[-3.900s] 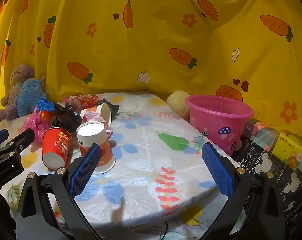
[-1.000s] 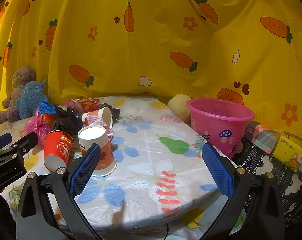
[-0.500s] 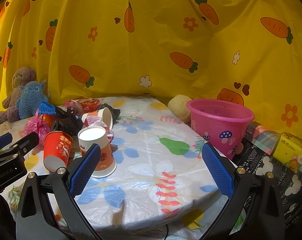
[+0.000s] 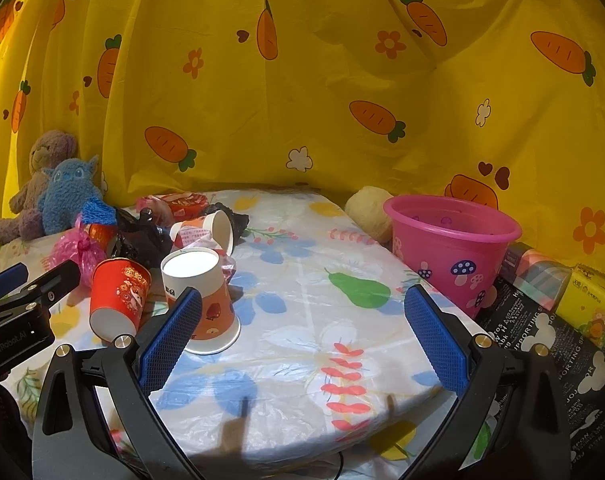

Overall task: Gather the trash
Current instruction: 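Grasp the white-orange paper cup with the right tool while the left tool grasps the red paper cup, then lift both cups and carry them over the pink bucket, then open both tools to drop the cups into the pink bucket, then grasp the black plastic bag with the left tool while the right tool grasps the red-white wrapper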

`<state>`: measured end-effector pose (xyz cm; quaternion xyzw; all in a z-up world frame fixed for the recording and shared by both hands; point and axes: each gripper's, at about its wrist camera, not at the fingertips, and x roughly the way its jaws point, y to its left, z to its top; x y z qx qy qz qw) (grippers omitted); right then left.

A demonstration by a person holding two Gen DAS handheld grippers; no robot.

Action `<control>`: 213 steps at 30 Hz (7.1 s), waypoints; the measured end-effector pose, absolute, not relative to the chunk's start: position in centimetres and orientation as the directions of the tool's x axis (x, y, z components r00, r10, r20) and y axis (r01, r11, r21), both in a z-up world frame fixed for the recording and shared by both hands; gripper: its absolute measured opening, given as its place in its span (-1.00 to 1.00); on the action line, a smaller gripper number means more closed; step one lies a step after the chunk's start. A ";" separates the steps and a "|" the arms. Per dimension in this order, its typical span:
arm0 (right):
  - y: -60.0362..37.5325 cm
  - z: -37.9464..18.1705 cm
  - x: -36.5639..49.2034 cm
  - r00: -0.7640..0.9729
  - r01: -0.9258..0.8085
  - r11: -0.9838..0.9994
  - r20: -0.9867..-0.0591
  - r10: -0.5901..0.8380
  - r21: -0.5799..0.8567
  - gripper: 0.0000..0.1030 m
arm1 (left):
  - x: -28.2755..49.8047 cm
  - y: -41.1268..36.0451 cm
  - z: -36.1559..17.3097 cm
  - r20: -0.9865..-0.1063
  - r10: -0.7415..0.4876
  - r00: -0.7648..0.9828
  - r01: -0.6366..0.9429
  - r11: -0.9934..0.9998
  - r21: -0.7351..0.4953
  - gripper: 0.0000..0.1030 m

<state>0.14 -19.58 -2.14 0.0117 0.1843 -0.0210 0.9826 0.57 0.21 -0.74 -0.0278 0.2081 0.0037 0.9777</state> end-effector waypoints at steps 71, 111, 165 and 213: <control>-19.4 -3.6 4.8 0.903 -0.164 0.982 -0.385 0.188 0.095 0.11 | 4.1 0.2 -1.9 -0.508 -0.126 0.852 0.064 0.988 -0.139 0.19; -40.8 3.4 10.3 0.940 0.301 0.948 -0.200 -0.276 0.102 0.11 | 18.5 -25.4 5.8 -0.403 -0.518 0.755 0.536 0.841 -0.076 0.19; -41.2 1.4 8.8 0.927 0.331 0.936 -0.227 -0.298 0.121 0.88 | 19.3 -21.7 1.9 -0.439 -0.381 0.814 0.371 0.922 -0.113 0.87; -17.5 -3.4 10.5 0.901 -0.146 0.989 -0.407 0.146 0.031 0.77 | 15.5 -0.3 -3.0 -0.580 -0.037 0.814 0.005 0.998 -0.057 -0.15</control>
